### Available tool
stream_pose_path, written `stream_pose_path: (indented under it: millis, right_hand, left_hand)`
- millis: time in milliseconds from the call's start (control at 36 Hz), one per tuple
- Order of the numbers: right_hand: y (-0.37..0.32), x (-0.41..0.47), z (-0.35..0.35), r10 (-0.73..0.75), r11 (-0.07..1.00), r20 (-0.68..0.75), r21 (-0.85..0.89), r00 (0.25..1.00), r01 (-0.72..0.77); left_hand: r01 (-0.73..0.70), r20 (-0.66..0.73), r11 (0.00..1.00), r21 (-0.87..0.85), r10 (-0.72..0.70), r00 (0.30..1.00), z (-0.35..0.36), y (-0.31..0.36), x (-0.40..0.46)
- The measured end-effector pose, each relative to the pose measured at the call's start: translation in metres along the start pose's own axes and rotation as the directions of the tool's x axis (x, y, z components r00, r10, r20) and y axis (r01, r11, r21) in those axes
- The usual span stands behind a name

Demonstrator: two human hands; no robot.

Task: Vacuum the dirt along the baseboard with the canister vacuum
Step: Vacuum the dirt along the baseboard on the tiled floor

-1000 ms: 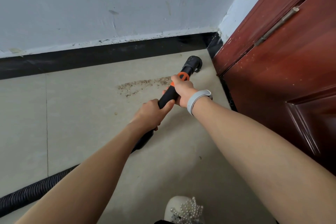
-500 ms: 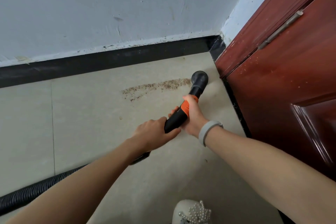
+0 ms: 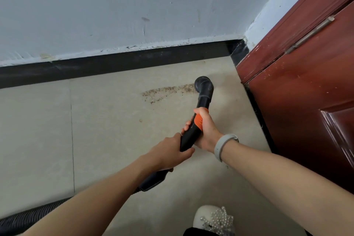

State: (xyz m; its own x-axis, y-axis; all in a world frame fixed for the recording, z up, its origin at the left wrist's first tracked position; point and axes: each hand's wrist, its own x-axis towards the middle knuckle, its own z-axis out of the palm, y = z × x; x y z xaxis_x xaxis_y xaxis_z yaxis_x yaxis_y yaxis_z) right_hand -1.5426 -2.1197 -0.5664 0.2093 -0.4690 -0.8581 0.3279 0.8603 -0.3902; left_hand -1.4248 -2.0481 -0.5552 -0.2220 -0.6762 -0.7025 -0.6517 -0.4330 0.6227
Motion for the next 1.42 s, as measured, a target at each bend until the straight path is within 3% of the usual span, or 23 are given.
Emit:
stream_pose_path:
  millis: [556, 972, 1250, 1417]
  right_hand:
    - [0.048, -0.001, 0.052, 0.12, 0.98, 0.003, -0.162, 0.993, -0.118]
    - [0.081, -0.001, 0.098, 0.212, 0.928, 0.031, -0.32, 0.977, -0.191]
    - [0.103, 0.0, 0.151, 0.272, 0.875, 0.034, -0.424, 0.962, -0.232]
    - [0.111, 0.003, 0.18, 0.23, 0.845, 0.005, -0.497, 0.973, -0.197]
  left_hand:
    - [0.074, -0.125, 0.989, -0.127, -0.09, 0.988, -0.001, -0.054, -0.047]
    - [0.097, -0.238, 0.939, -0.329, -0.182, 0.954, -0.004, -0.091, -0.081]
    - [0.098, -0.354, 0.902, -0.421, -0.263, 0.898, -0.02, -0.119, -0.108]
    - [0.256, -0.498, 0.909, -0.329, -0.397, 0.771, -0.032, -0.128, -0.11]
